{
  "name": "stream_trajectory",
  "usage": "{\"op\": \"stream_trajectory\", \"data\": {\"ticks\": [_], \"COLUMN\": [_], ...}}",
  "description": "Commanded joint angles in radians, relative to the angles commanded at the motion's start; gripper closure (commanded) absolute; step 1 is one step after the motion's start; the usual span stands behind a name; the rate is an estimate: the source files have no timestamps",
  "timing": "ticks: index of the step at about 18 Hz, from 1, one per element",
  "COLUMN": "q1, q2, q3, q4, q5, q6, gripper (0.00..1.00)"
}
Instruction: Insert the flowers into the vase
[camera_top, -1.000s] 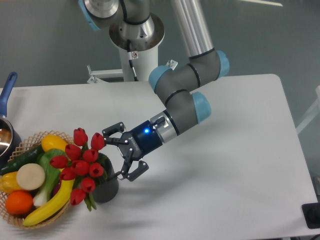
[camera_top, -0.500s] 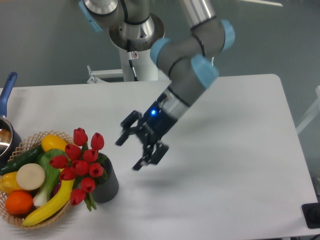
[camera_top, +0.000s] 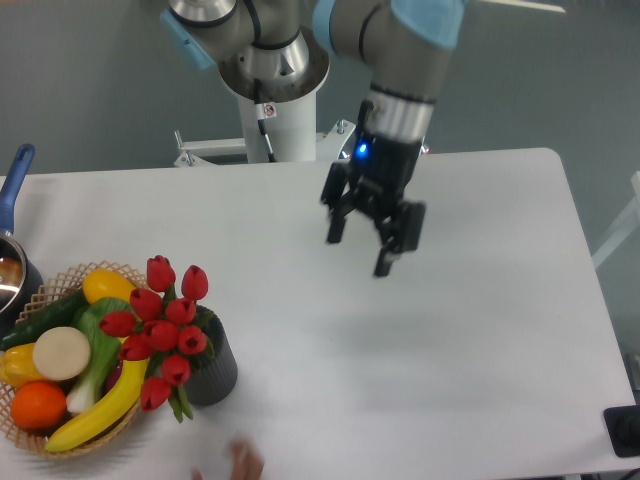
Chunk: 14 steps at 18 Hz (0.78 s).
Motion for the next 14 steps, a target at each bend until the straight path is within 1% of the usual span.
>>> {"op": "stream_trajectory", "data": {"ticks": [2,3,4,7,8,11,14], "q1": [0.011,0.027,0.043,0.080,0.087,0.129,0.132], "q2": [0.000,-0.002,-0.002,0.000,0.006,0.024,0.025], "q3": [0.066,0.098,0.123,0.170,0.177,0.175,0.174], "q4": [-0.115,-0.172,-0.213,-0.304,-0.324,-0.356,-0.355], "q5": [0.006,0.011,0.018,0.032,0.041,0.045,0.037], "q6": [0.025,0.041,0.081,0.219,0.247,0.321,0.331], "gripper": [0.00,0.00,0.00,0.00,0.00,0.00,0.00]}}
